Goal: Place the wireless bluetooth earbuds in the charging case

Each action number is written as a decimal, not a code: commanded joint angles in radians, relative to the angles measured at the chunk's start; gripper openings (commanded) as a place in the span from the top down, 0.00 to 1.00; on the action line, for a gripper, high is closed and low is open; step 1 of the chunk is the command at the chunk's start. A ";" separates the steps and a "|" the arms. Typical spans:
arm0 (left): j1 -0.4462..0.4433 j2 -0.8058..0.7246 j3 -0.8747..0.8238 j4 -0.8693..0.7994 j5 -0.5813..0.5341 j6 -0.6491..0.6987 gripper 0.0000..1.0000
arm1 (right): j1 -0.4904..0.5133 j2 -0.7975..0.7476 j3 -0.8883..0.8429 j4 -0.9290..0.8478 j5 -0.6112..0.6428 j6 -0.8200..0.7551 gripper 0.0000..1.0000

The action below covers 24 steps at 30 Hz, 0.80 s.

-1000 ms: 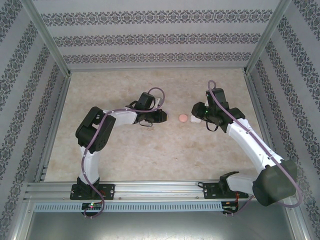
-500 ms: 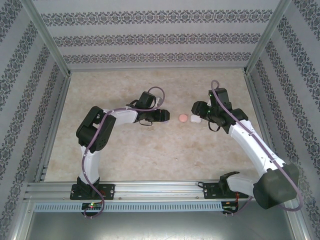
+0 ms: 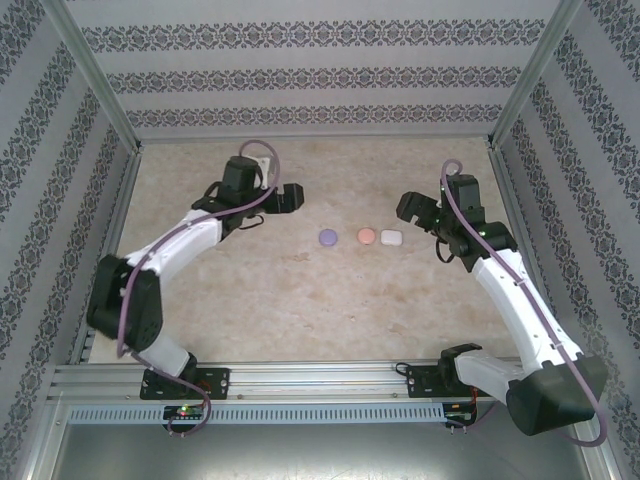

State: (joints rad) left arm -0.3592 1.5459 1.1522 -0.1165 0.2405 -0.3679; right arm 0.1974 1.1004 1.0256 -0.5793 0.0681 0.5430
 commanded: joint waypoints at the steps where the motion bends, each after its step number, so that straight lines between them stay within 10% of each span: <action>1: 0.004 -0.124 -0.064 -0.024 -0.170 0.168 0.00 | -0.012 -0.025 0.007 0.026 0.207 -0.075 0.02; 13: 0.033 -0.438 -0.493 0.407 -0.472 0.523 0.00 | -0.047 0.053 -0.333 0.630 0.443 -0.356 0.02; 24: 0.236 -0.328 -0.772 0.786 -0.390 0.460 0.00 | -0.089 0.287 -0.544 1.154 0.424 -0.488 0.02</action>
State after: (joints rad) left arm -0.1463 1.1740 0.4129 0.5056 -0.1734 0.0975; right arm 0.1226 1.3582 0.5076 0.3573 0.4835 0.1150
